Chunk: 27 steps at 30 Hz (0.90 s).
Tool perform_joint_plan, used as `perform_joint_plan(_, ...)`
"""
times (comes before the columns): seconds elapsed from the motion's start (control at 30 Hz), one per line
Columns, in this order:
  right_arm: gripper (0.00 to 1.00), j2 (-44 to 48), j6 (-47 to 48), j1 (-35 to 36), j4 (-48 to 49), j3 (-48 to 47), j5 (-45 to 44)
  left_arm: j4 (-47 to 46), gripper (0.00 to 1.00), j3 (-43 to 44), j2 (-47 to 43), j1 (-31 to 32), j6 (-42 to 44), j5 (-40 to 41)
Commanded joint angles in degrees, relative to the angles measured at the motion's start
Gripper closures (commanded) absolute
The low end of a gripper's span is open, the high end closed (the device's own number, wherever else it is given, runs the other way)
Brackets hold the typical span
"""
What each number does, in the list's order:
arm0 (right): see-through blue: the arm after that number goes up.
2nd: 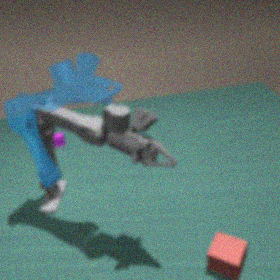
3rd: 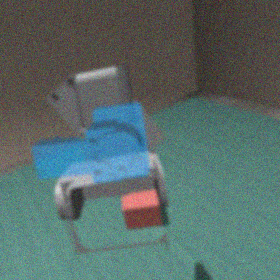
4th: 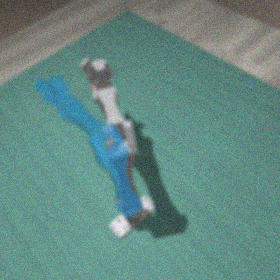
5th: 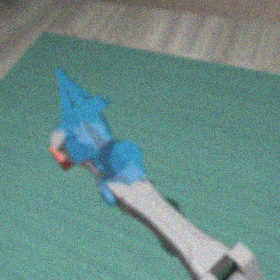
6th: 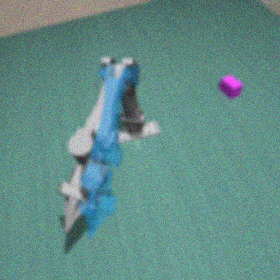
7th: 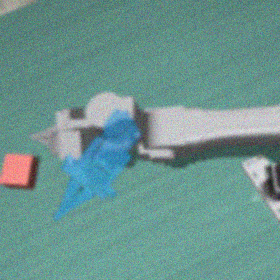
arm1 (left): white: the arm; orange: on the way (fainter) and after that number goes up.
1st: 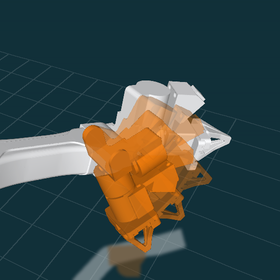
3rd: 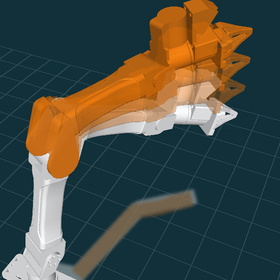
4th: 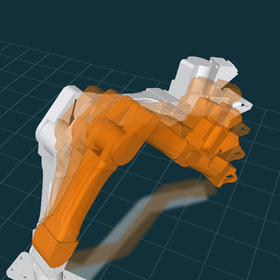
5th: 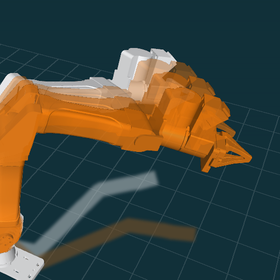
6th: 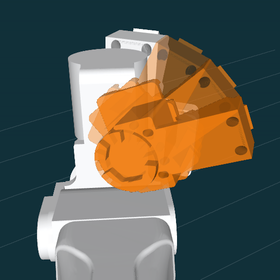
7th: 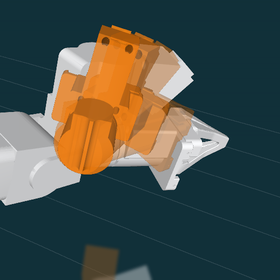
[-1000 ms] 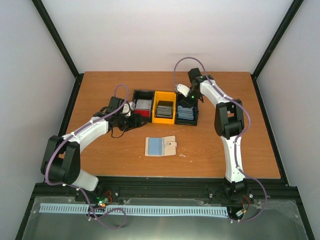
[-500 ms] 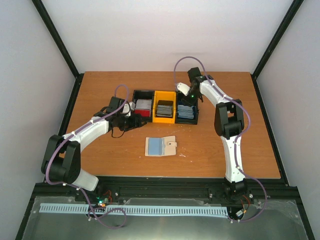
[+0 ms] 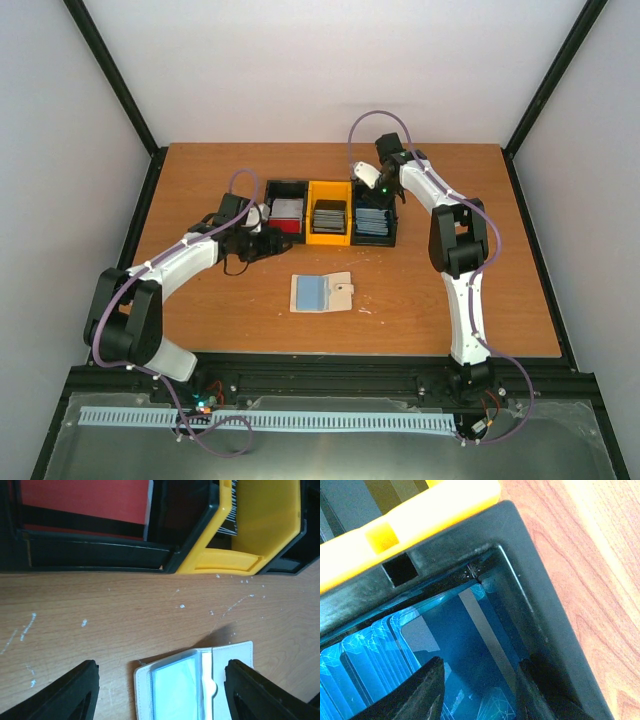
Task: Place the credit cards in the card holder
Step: Adjust the storage box at the center of the board.
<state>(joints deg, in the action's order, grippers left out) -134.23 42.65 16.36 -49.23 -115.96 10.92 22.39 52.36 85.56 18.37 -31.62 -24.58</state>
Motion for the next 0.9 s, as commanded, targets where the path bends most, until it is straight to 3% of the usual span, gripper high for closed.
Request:
perform_joint_plan(0.0, 0.61, 0.5, -1.6, -0.1, 1.9, -1.5, 0.4, 0.8, 0.3, 3.2, -0.2, -0.4, -0.9, 5.5)
perform_joint_plan(0.17, 0.6, 2.4, -10.7, -0.1, 3.0, -3.1, 2.9, 4.7, 0.24, 8.0, 0.7, -2.3, -4.4, 17.2)
perform_joint_plan(0.43, 0.57, 4.1, -26.3, 0.0, 4.7, 1.5, -12.8, 5.5, 0.21, 19.0, 11.2, -6.6, -4.6, 15.9)
perform_joint_plan(0.63, 0.59, 10.0, -34.5, -0.1, 7.5, 7.6, -14.2, 7.9, 0.22, 29.5, 22.4, -6.7, -2.7, 16.3)
perform_joint_plan(0.73, 0.59, 12.0, -37.5, -0.1, 8.1, 10.4, -16.0, 8.8, 0.31, 35.4, 28.2, -6.7, -0.7, 16.3)
perform_joint_plan(0.87, 0.61, 12.9, -40.7, 0.0, 6.5, 11.5, -16.1, 9.4, 0.54, 40.7, 33.9, -6.7, 2.7, 18.3)
